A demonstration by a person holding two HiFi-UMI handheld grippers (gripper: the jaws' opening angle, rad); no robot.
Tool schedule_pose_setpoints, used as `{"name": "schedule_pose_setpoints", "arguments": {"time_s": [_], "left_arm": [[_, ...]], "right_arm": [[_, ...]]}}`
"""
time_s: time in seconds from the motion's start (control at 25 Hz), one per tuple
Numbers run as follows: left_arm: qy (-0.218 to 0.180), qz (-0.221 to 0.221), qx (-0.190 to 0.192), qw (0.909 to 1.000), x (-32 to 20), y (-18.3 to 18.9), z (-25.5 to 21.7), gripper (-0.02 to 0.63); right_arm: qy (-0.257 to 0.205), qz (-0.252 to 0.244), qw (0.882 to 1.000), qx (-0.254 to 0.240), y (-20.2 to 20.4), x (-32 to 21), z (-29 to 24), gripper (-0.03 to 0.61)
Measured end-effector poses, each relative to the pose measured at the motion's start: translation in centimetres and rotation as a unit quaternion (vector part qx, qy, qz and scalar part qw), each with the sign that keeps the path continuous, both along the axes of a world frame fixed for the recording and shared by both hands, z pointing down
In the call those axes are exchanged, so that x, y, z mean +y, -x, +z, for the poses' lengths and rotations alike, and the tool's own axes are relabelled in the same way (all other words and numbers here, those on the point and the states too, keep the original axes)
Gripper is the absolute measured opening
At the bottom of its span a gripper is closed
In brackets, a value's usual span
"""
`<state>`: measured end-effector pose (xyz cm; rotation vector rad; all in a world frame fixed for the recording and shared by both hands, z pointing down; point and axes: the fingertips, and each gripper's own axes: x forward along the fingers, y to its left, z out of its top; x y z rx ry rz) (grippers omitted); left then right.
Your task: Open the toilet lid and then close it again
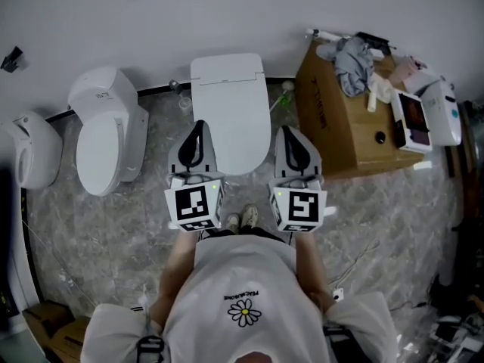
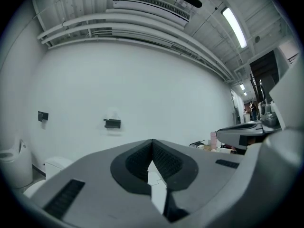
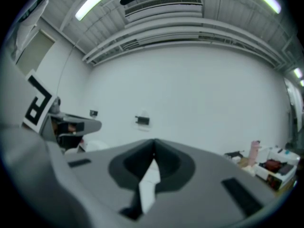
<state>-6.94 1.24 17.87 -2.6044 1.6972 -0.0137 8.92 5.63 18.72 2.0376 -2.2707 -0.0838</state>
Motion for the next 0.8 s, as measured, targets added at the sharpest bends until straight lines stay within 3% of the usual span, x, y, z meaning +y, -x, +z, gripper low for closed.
{"name": "schedule_pose_setpoints", "arguments": {"time_s": [0.6, 0.8], "left_arm": [[0.004, -0.005, -0.011, 0.9999, 0.6, 0.8, 0.1, 0.025], [0.023, -0.004, -0.004, 0.9997, 0.9, 1.1, 1.2, 0.025]], "right_arm": [[0.011, -0.008, 1.0, -0.019, -0.2, -0.2, 0.8, 0.031], [0.017, -0.006, 1.0, -0.021, -0.3, 0.2, 1.5, 0.031]]}}
